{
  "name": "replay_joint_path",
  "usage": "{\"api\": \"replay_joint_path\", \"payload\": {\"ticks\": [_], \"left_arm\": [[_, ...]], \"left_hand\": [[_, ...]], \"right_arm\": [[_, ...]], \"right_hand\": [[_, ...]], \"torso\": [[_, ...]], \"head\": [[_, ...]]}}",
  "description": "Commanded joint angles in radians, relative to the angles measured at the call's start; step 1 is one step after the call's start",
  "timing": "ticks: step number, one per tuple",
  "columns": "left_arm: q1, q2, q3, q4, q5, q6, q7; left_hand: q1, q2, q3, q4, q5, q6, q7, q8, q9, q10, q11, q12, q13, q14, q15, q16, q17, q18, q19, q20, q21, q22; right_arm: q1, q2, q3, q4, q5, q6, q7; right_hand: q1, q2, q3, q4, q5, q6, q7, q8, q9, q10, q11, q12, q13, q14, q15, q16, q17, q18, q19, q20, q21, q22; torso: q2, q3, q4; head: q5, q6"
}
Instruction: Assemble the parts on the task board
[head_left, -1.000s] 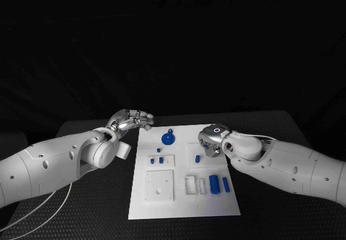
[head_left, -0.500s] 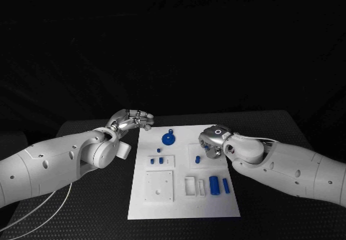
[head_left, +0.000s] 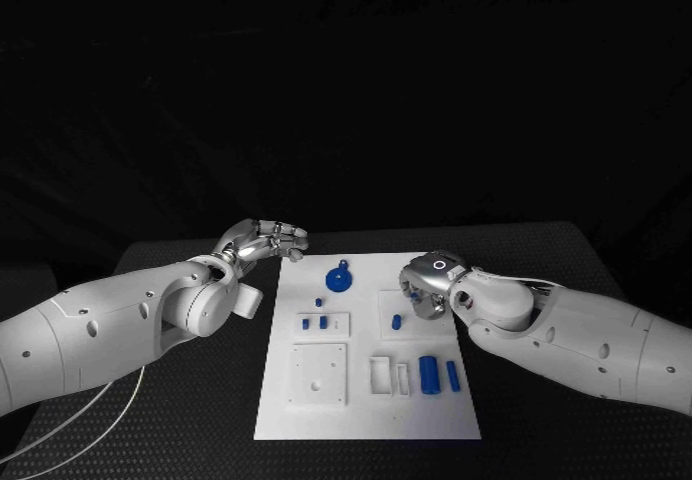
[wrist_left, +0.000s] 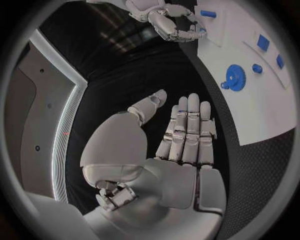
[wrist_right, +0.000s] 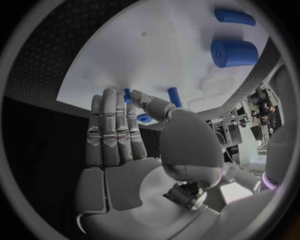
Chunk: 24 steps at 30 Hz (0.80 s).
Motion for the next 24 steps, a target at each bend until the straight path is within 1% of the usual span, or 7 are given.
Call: {"api": "replay_joint_path", "payload": {"ticks": [1,6,10,14,18,22,24], "left_arm": [[0.001,0.001,0.001,-0.001,0.010,0.010,0.005],[0.001,0.001,0.001,-0.003,0.011,0.011,0.005],[0.001,0.002,0.001,-0.005,0.013,0.011,0.005],[0.001,0.002,0.001,-0.010,0.014,0.011,0.005],[0.001,0.005,0.001,-0.019,0.020,0.010,0.006],[0.001,0.009,0.001,-0.025,0.024,0.008,0.006],[0.001,0.010,0.001,-0.027,0.025,0.009,0.007]], "left_hand": [[-0.010,-0.001,-0.005,0.003,0.004,-0.007,0.000,-0.001,-0.001,-0.004,0.002,-0.004,-0.002,-0.003,0.007,-0.006,0.001,0.003,-0.005,0.001,-0.007,0.002],[-0.010,-0.001,-0.005,0.004,0.004,-0.008,0.001,-0.001,-0.001,-0.004,0.002,-0.004,-0.002,-0.003,0.007,-0.006,0.002,0.003,-0.005,0.002,-0.007,0.002],[-0.010,-0.001,-0.005,0.004,0.004,-0.008,0.001,-0.001,-0.001,-0.004,0.002,-0.004,-0.002,-0.003,0.007,-0.007,0.003,0.003,-0.005,0.002,-0.008,0.002],[-0.010,-0.001,-0.005,0.004,0.004,-0.008,0.001,-0.001,-0.001,-0.005,0.002,-0.004,-0.003,-0.003,0.007,-0.008,0.003,0.003,-0.005,0.002,-0.008,0.002],[-0.010,-0.001,-0.005,0.004,0.004,-0.008,0.001,-0.001,-0.001,-0.005,0.002,-0.004,-0.003,-0.003,0.007,-0.008,0.004,0.003,-0.005,0.002,-0.008,0.002],[-0.010,-0.001,-0.005,0.004,0.004,-0.008,0.001,-0.001,-0.002,-0.005,0.002,-0.004,-0.003,-0.003,0.007,-0.008,0.004,0.003,-0.005,0.002,-0.008,0.003],[-0.010,-0.001,-0.005,0.004,0.004,-0.008,0.001,-0.001,-0.002,-0.005,0.002,-0.004,-0.003,-0.003,0.007,-0.009,0.004,0.003,-0.005,0.002,-0.008,0.003]], "right_arm": [[0.006,-0.004,0.007,0.014,0.002,-0.008,0.013],[0.008,-0.012,0.015,0.025,0.009,-0.011,0.014],[0.010,-0.023,0.024,0.041,0.015,-0.014,0.016],[0.011,-0.037,0.041,0.071,0.035,-0.030,0.023],[0.012,-0.045,0.054,0.105,0.078,-0.071,0.041],[0.011,-0.041,0.056,0.139,0.123,-0.119,0.067],[0.011,-0.037,0.056,0.150,0.133,-0.128,0.073]], "right_hand": [[0.005,-0.005,0.008,-0.001,-0.007,0.008,0.000,0.003,0.002,0.006,0.003,-0.005,-0.001,0.000,-0.001,-0.003,0.002,0.006,0.008,0.002,0.006,0.001],[0.005,-0.006,0.009,0.000,-0.008,0.009,0.000,0.003,0.003,0.007,0.003,-0.006,0.000,0.001,-0.001,-0.004,0.003,0.006,0.009,0.002,0.006,0.001],[0.005,-0.006,0.010,0.001,-0.008,0.009,0.000,0.003,0.003,0.007,0.003,-0.006,0.001,0.002,-0.001,-0.004,0.004,0.006,0.009,0.002,0.006,0.002],[0.005,-0.007,0.011,0.002,-0.009,0.009,0.000,0.002,0.004,0.008,0.003,-0.006,0.003,0.002,-0.002,-0.005,0.005,0.006,0.010,0.002,0.007,0.002],[0.006,-0.009,0.012,0.003,-0.010,0.010,0.000,0.002,0.005,0.008,0.003,-0.007,0.004,0.003,-0.002,-0.005,0.007,0.006,0.011,0.001,0.007,0.002],[0.007,-0.010,0.014,0.005,-0.009,0.010,0.000,0.002,0.006,0.008,0.002,-0.008,0.006,0.004,-0.002,-0.006,0.008,0.006,0.012,0.001,0.007,0.003],[0.007,-0.010,0.014,0.005,-0.009,0.010,0.000,0.002,0.006,0.008,0.002,-0.008,0.006,0.004,-0.002,-0.006,0.009,0.006,0.013,0.001,0.007,0.003]], "torso": [[0.000,0.0001,-0.0006],[0.000,0.0005,-0.0010],[0.000,0.0009,-0.0008],[0.000,0.0007,-0.0010],[-0.001,0.0001,-0.0018],[-0.001,0.0004,-0.0008],[-0.001,0.0002,-0.0003]], "head": [[0.000,0.001],[0.000,0.001],[0.000,0.001],[0.000,0.001],[0.006,0.004],[0.016,0.008],[0.021,0.008]]}}
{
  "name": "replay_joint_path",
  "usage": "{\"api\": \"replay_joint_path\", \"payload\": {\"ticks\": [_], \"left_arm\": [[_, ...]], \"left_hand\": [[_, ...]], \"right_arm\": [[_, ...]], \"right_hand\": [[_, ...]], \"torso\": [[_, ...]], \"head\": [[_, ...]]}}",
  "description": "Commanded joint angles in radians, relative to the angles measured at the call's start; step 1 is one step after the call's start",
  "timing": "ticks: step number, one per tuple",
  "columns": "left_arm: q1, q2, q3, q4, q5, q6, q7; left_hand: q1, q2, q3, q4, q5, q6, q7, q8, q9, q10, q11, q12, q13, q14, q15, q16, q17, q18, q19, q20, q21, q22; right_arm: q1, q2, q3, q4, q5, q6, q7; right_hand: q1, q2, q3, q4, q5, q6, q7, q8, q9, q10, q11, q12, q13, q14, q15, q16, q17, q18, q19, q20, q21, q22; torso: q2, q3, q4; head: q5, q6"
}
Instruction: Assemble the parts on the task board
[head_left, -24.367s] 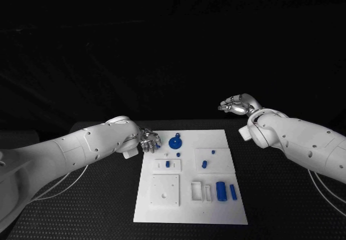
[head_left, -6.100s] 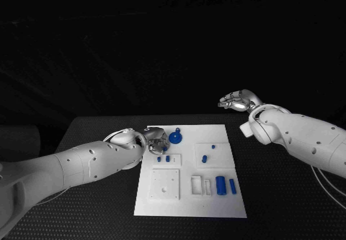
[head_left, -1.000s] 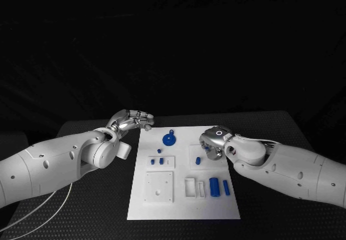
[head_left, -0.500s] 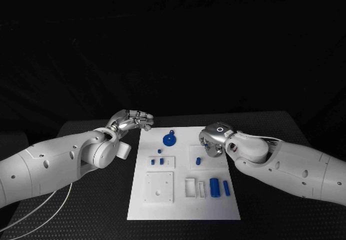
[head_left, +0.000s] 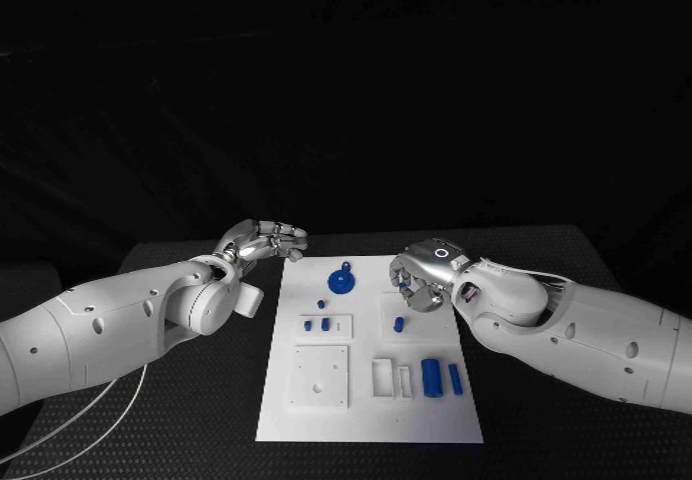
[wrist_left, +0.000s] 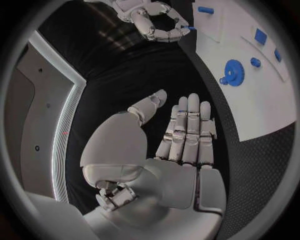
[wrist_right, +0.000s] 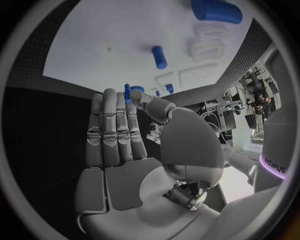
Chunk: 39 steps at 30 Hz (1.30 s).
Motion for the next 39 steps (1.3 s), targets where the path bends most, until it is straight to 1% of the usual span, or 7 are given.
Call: {"api": "replay_joint_path", "payload": {"ticks": [1,6,10,17,20,32,39], "left_arm": [[0.001,0.004,0.001,-0.003,0.014,0.008,0.008],[0.001,0.008,0.001,-0.010,0.016,0.003,0.008],[0.003,0.014,0.001,-0.014,0.019,-0.003,0.010],[0.006,0.024,0.001,-0.024,0.027,-0.009,0.013],[0.009,0.032,0.001,-0.032,0.034,-0.012,0.014],[0.012,0.046,0.001,-0.037,0.037,-0.012,0.013],[0.013,0.052,0.001,-0.035,0.039,-0.010,0.012]], "left_hand": [[-0.010,-0.001,-0.005,0.004,0.004,-0.008,0.001,-0.001,-0.001,-0.005,0.002,-0.004,-0.001,-0.003,0.007,-0.005,0.001,0.003,-0.005,0.002,-0.005,0.001],[-0.009,-0.001,-0.005,0.004,0.004,-0.008,0.001,-0.001,-0.001,-0.005,0.002,-0.004,-0.001,-0.003,0.007,-0.006,0.002,0.003,-0.005,0.002,-0.005,0.001],[-0.010,-0.001,-0.005,0.004,0.004,-0.008,0.001,-0.001,-0.001,-0.004,0.002,-0.003,-0.001,-0.003,0.007,-0.006,0.003,0.003,-0.005,0.002,-0.005,0.001],[-0.010,-0.002,-0.004,0.005,0.004,-0.008,0.001,0.000,-0.001,-0.004,0.002,-0.003,-0.001,-0.002,0.007,-0.007,0.004,0.003,-0.004,0.002,-0.006,0.002],[-0.010,-0.002,-0.004,0.005,0.004,-0.008,0.000,0.000,-0.001,-0.003,0.002,-0.002,-0.001,-0.002,0.007,-0.008,0.005,0.003,-0.004,0.002,-0.006,0.002],[-0.009,-0.002,-0.004,0.005,0.004,-0.007,0.000,0.001,-0.001,-0.003,0.001,-0.002,-0.002,-0.002,0.007,-0.009,0.006,0.003,-0.004,0.002,-0.007,0.002],[-0.009,-0.003,-0.004,0.005,0.004,-0.007,0.000,0.001,-0.001,-0.003,0.001,-0.002,-0.002,-0.002,0.007,-0.010,0.007,0.003,-0.004,0.002,-0.008,0.002]], "right_arm": [[-0.001,0.008,0.000,0.022,0.060,-0.068,0.044],[-0.009,0.025,0.000,0.053,0.077,-0.088,0.060],[-0.022,0.045,0.000,0.069,0.092,-0.093,0.072],[-0.065,0.073,-0.002,0.071,0.098,-0.092,0.080],[-0.085,0.093,-0.010,0.058,0.083,-0.091,0.084],[-0.138,0.140,-0.038,0.039,0.040,-0.079,0.085],[-0.158,0.162,-0.046,0.015,0.028,-0.076,0.085]], "right_hand": [[0.006,-0.003,0.006,0.003,-0.006,0.006,0.003,0.003,0.001,0.005,-0.001,-0.005,0.001,0.002,-0.004,-0.006,0.002,0.006,0.006,0.001,0.004,0.002],[0.007,-0.003,0.007,0.005,-0.004,0.006,0.003,0.003,0.002,0.005,-0.001,-0.006,0.003,0.003,-0.004,-0.007,0.003,0.006,0.007,0.000,0.004,0.002],[0.008,-0.004,0.008,0.006,-0.003,0.006,0.003,0.002,0.003,0.005,-0.001,-0.006,0.003,0.003,-0.004,-0.008,0.004,0.006,0.008,0.000,0.004,0.002],[0.008,-0.003,0.008,0.008,-0.001,0.005,0.004,0.001,0.004,0.005,0.000,-0.008,0.005,0.004,-0.004,-0.009,0.006,0.006,0.008,0.000,0.004,0.003],[0.008,-0.003,0.007,0.008,0.001,0.004,0.004,0.001,0.005,0.004,0.000,-0.008,0.006,0.004,-0.004,-0.010,0.006,0.006,0.008,0.000,0.004,0.003],[0.009,-0.003,0.007,0.008,0.004,0.004,0.004,0.000,0.006,0.005,0.000,-0.010,0.007,0.005,-0.004,-0.012,0.008,0.006,0.008,-0.001,0.004,0.003],[0.009,-0.003,0.007,0.009,0.005,0.004,0.004,0.000,0.006,0.005,0.000,-0.010,0.008,0.005,-0.004,-0.012,0.009,0.006,0.008,-0.001,0.004,0.004]], "torso": [[0.000,-0.0003,0.0013],[0.001,-0.0004,0.0017],[0.001,-0.0021,0.0014],[0.001,-0.0029,0.0022],[0.001,-0.0038,0.0016],[0.002,-0.0025,0.0029],[0.002,-0.0016,0.0009]], "head": [[0.011,0.002],[0.037,-0.002],[0.068,-0.005],[0.109,-0.020],[0.131,-0.028],[0.162,-0.047],[0.180,-0.058]]}}
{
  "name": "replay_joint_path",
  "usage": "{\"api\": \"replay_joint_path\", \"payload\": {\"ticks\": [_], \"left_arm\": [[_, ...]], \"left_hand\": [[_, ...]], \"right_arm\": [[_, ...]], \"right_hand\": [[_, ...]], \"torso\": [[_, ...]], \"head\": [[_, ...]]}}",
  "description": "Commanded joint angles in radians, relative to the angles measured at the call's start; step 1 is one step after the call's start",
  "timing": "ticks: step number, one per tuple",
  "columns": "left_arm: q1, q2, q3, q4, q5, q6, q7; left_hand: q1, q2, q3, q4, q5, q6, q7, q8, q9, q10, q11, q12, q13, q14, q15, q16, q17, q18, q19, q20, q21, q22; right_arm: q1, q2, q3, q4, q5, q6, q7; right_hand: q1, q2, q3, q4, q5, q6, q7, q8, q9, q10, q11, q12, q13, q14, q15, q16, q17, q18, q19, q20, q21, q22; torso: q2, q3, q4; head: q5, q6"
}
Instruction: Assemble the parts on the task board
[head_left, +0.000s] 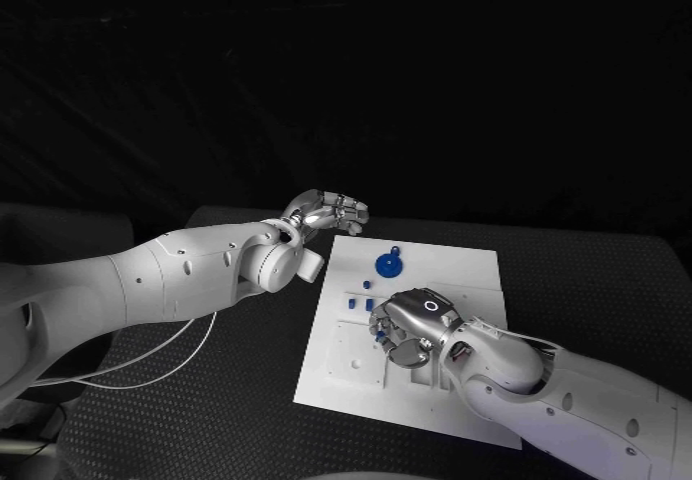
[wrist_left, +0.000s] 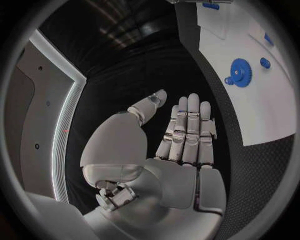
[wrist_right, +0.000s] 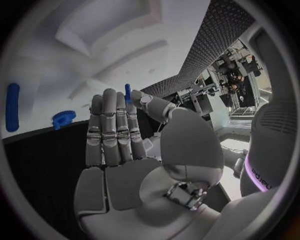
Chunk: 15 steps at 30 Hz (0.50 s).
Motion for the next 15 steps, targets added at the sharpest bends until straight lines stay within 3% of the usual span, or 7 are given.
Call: {"api": "replay_joint_path", "payload": {"ticks": [1,15], "left_arm": [[0.002,0.004,0.001,0.003,0.010,-0.001,0.010],[0.002,0.003,0.001,0.005,0.010,0.001,0.009]], "left_hand": [[-0.009,-0.002,-0.002,0.003,0.004,-0.007,0.000,0.001,-0.001,-0.003,0.001,-0.002,-0.001,-0.002,0.007,-0.006,0.001,0.003,-0.004,0.002,-0.004,0.002],[-0.010,-0.002,-0.001,0.004,0.004,-0.008,0.000,0.001,-0.001,-0.003,0.002,-0.002,-0.002,-0.002,0.008,-0.008,0.003,0.003,-0.004,0.003,-0.005,0.002]], "right_arm": [[-0.006,0.007,-0.001,-0.010,-0.028,0.007,0.009],[-0.015,0.019,-0.012,-0.030,-0.034,0.013,0.008]], "right_hand": [[0.010,-0.002,0.002,0.003,0.004,0.004,0.004,0.004,0.002,0.005,-0.001,-0.003,0.001,0.003,-0.007,-0.004,0.001,0.006,0.008,-0.001,0.004,0.001],[0.010,-0.002,0.001,0.004,0.006,0.004,0.004,0.003,0.003,0.006,-0.001,-0.004,0.002,0.004,-0.007,-0.005,0.002,0.006,0.008,-0.001,0.004,0.002]], "torso": [[0.000,0.0010,-0.0006],[0.000,0.0001,-0.0010]], "head": [[0.011,-0.008],[0.029,-0.020]]}}
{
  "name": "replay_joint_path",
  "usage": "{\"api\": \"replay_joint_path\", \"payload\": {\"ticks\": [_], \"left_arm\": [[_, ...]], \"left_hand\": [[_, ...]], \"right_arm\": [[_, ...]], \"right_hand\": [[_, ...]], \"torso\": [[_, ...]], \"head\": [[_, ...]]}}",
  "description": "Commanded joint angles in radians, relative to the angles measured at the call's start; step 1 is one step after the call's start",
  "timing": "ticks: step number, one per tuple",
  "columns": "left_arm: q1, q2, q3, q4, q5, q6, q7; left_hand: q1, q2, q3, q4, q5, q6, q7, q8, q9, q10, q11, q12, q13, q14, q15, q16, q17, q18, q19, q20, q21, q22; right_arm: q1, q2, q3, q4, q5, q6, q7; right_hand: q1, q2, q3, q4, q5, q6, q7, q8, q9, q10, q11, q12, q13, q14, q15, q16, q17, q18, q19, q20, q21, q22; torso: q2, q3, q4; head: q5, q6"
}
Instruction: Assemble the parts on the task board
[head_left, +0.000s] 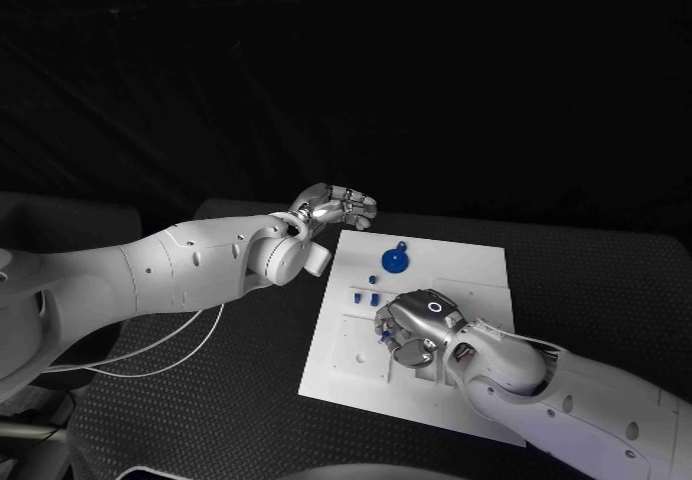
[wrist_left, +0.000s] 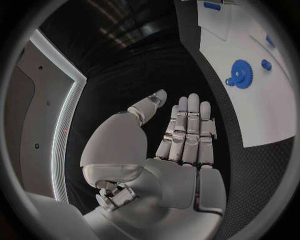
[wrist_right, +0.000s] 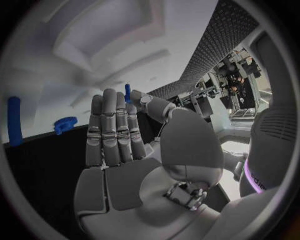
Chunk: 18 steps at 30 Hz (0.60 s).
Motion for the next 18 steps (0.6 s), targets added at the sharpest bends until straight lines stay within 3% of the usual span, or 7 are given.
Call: {"api": "replay_joint_path", "payload": {"ticks": [1,18], "left_arm": [[0.002,0.002,0.001,0.004,0.007,0.001,0.009],[0.002,0.002,0.001,0.012,0.007,0.006,0.007]], "left_hand": [[-0.010,-0.002,-0.001,0.004,0.004,-0.008,0.000,0.001,-0.002,-0.004,0.002,-0.002,-0.001,-0.002,0.008,-0.004,0.002,0.003,-0.004,0.003,-0.005,0.001],[-0.010,-0.003,-0.002,0.005,0.004,-0.009,0.001,0.001,-0.002,-0.004,0.002,-0.002,-0.002,-0.002,0.008,-0.007,0.004,0.003,-0.004,0.003,-0.006,0.002]], "right_arm": [[-0.003,0.004,-0.002,-0.002,-0.015,0.010,0.008],[-0.007,0.019,-0.006,-0.018,-0.024,0.010,0.006]], "right_hand": [[0.008,-0.003,0.001,0.004,0.007,0.004,0.004,0.004,0.002,0.006,-0.001,-0.004,0.002,-0.001,-0.005,-0.005,0.001,0.006,0.008,-0.001,0.004,0.002],[0.008,-0.002,0.001,0.004,0.008,0.003,0.004,0.003,0.003,0.006,-0.001,-0.005,0.004,0.000,-0.005,-0.006,0.003,0.006,0.008,-0.001,0.005,0.002]], "torso": [[0.000,-0.0004,-0.0003],[0.000,-0.0003,-0.0001]], "head": [[0.004,-0.004],[0.013,-0.010]]}}
